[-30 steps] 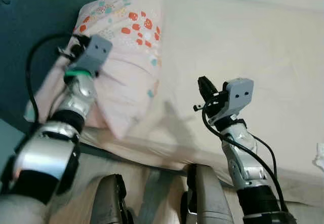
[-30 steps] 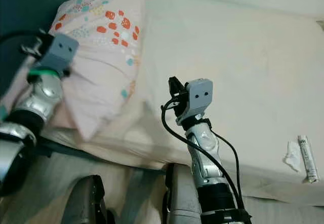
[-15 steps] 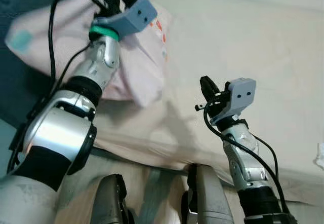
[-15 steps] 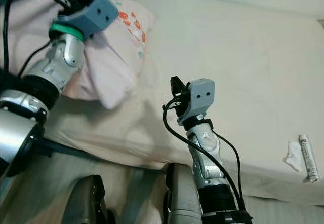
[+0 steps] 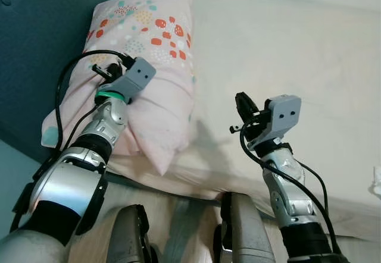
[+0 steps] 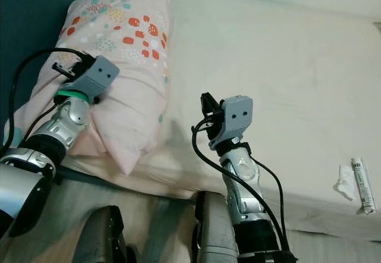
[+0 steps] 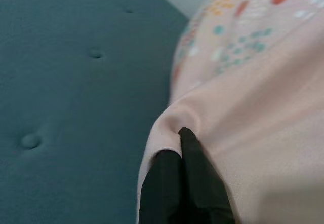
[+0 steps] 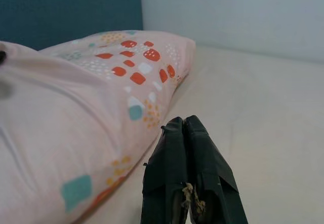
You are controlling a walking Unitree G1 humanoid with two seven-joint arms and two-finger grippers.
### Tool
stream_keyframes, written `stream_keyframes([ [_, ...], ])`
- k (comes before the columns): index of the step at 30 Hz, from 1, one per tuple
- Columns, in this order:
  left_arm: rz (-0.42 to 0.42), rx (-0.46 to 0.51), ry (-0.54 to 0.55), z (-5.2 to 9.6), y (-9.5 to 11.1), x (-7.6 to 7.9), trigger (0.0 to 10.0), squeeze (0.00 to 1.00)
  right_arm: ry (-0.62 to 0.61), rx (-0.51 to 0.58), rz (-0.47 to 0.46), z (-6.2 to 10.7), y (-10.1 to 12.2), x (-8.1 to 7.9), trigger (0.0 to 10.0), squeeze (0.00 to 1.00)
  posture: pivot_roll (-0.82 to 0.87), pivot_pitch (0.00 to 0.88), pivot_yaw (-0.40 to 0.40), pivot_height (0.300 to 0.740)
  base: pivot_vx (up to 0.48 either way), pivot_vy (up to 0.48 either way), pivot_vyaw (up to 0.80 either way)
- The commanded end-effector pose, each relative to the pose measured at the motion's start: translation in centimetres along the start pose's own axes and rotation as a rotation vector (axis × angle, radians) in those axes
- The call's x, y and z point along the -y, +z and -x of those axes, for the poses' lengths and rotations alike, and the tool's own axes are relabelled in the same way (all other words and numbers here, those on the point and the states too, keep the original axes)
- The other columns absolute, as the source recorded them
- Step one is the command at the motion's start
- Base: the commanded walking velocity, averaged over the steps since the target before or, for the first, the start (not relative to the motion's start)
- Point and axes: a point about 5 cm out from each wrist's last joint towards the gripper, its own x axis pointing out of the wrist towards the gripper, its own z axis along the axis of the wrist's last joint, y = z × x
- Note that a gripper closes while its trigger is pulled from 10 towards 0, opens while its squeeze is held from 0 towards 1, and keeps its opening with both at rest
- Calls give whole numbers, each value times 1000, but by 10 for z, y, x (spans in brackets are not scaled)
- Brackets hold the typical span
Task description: Clean up the room
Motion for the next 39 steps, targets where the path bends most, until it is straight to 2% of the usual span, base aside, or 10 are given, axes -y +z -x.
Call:
stream_keyframes([
  [1, -18, 27, 181, -21, 12, -41, 0, 0, 5, -28, -9, 2, -6, -1, 10000, 0, -42, 181, 39, 585, 0, 0, 0],
  [3, -58, 185, 376, -39, 55, -84, 0, 0, -3, -27, -8, 5, -6, 1, 10000, 0, -50, 178, 44, 585, 0, 0, 0],
  [10, -86, 311, 405, -41, 88, -89, 0, 0, -14, -28, -4, 8, -6, 2, 10000, 0, -64, 179, 51, 585, 0, 0, 0],
  [24, -78, 28, -99, 2, 11, 13, 0, 0, -32, -41, -3, 15, -8, 4, 10000, 0, -54, 198, 51, 585, 0, 0, 0],
  [25, -63, -22, -118, 7, -1, 17, 10000, 0, -25, -43, -7, 14, -8, 3, 10000, 0, -45, 196, 44, 585, 0, 0, 0],
  [27, -52, -55, -120, 9, -9, 18, 10000, 0, -17, -43, -7, 11, -8, 1, 10000, 0, -45, 196, 44, 585, 0, 0, 0],
  [28, -19, -85, -108, 9, -18, 13, 10000, 1000, -8, -40, -7, 8, -8, 0, 10000, 0, -32, 187, 44, 585, 0, 0, 0],
  [34, 94, -157, -100, 7, -31, 2, 10000, 1000, -9, -43, -9, 6, -7, -2, 10000, 0, -29, 186, 48, 585, 0, 0, 0],
  [35, 182, -193, -149, 9, -39, 2, 10000, 114, -13, -49, -8, 7, -9, -1, 10000, 0, -24, 186, 51, 585, 0, 0, 0],
  [39, 354, -205, -266, 25, -61, -9, 10000, 0, -41, -79, -8, 13, -14, 6, 10000, 0, -9, 190, 53, 585, 0, 0, 0],
])
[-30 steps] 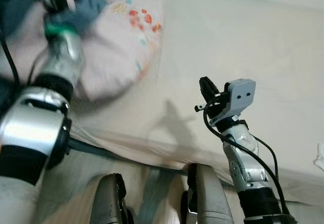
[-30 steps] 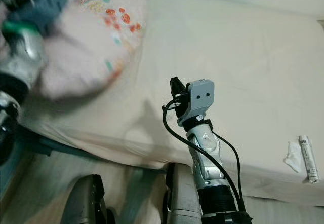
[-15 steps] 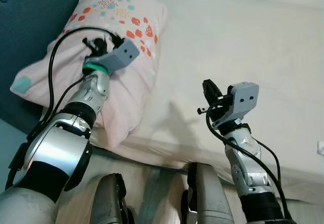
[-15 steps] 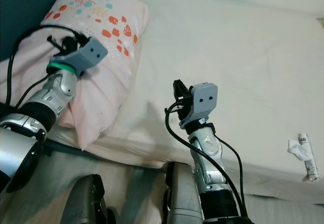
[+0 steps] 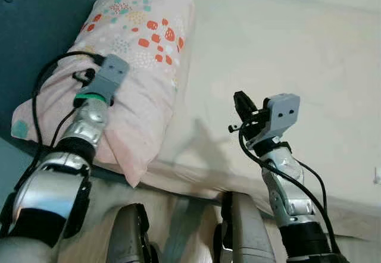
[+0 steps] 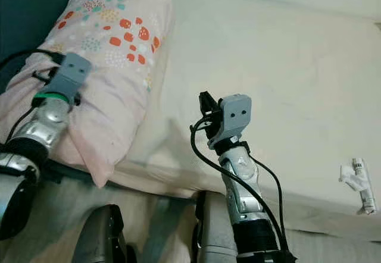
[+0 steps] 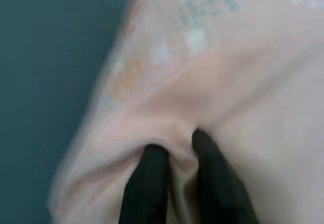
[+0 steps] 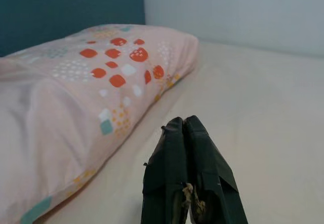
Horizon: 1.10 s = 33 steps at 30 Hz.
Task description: Clean up the room
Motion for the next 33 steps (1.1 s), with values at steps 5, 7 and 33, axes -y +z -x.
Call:
stream_keyframes([
  [5, 218, 92, -204, 40, 2, -12, 10000, 0, -24, -68, -4, 9, -12, 8, 10000, 0, 11, 187, 43, 590, 0, 0, 0],
  [7, 324, 200, -228, 54, 19, -16, 10000, 0, -23, -59, -16, 7, -11, 8, 10000, 0, 20, 181, 36, 595, 0, 0, 0],
  [33, 552, 364, -468, 94, 81, 46, 10000, 0, -44, 13, -28, 0, 1, 13, 10000, 0, -8, 128, 32, 715, 0, 0, 0],
])
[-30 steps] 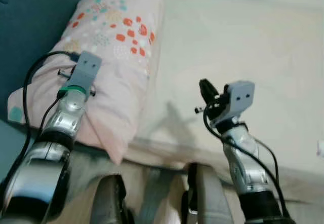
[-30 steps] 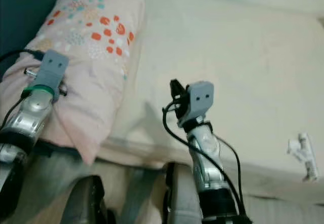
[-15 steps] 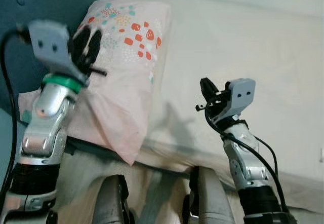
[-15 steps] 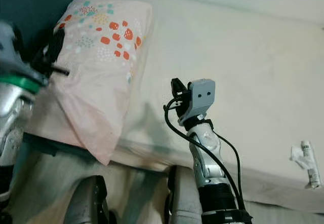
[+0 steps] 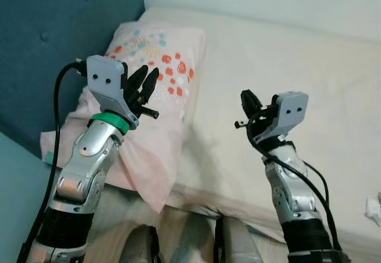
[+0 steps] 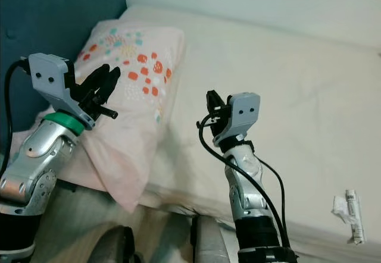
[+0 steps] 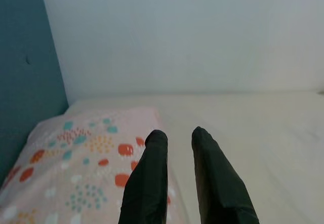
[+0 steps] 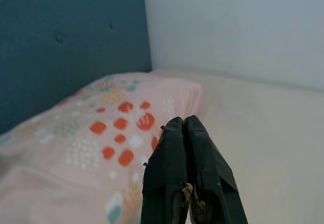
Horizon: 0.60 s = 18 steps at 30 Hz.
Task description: Clean up the room
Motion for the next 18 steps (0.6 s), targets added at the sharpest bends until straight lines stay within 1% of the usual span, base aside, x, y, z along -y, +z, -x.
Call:
stream_keyframes([
  [1, -8, -50, -6, 2, -13, 3, 10000, 0, -7, -6, 6, 4, -2, 2, 10000, 0, -8, 128, 32, 715, 0, 0, 0],
  [5, 2, -76, 7, 3, -21, 6, 10000, 0, -11, -7, 8, 3, -2, 4, 10000, 0, -10, 127, 29, 740, 0, 0, 0],
  [9, -6, -87, 15, 2, -24, 6, 10000, 0, -13, -7, 10, 3, -2, 4, 10000, 0, -11, 127, 29, 740, 0, 0, 0],
  [12, -11, -104, 25, 2, -31, 7, 10000, 0, -20, -10, 11, 4, -3, 6, 10000, 0, -14, 120, 26, 740, 0, 0, 0],
  [15, -9, -130, 20, 3, -41, 12, 10000, 0, -36, -41, 8, 7, -10, 8, 10000, 0, -12, 114, 25, 740, 0, 0, 0],
  [18, -23, -193, 31, 11, -61, 16, 10000, 0, -36, -121, -25, 21, -34, 3, 10000, 0, -13, 104, 22, 740, 0, 0, 0],
])
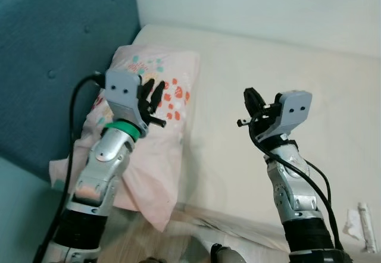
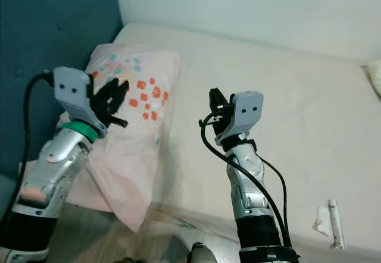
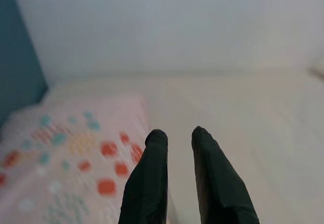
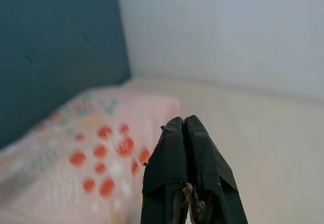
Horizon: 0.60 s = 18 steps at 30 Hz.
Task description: Clean up the room
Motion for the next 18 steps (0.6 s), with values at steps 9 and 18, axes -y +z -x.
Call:
stream_keyframes([
  [9, -33, -156, 25, 21, -48, 3, 10000, 0, 29, -227, -74, 38, -59, -10, 10000, 0, -3, 93, 15, 740, 0, 0, 0],
  [18, -32, -241, 91, 36, -74, -6, 10000, 0, 63, -247, -81, 39, -67, -19, 10000, 0, 13, 90, 9, 740, 0, 0, 0],
])
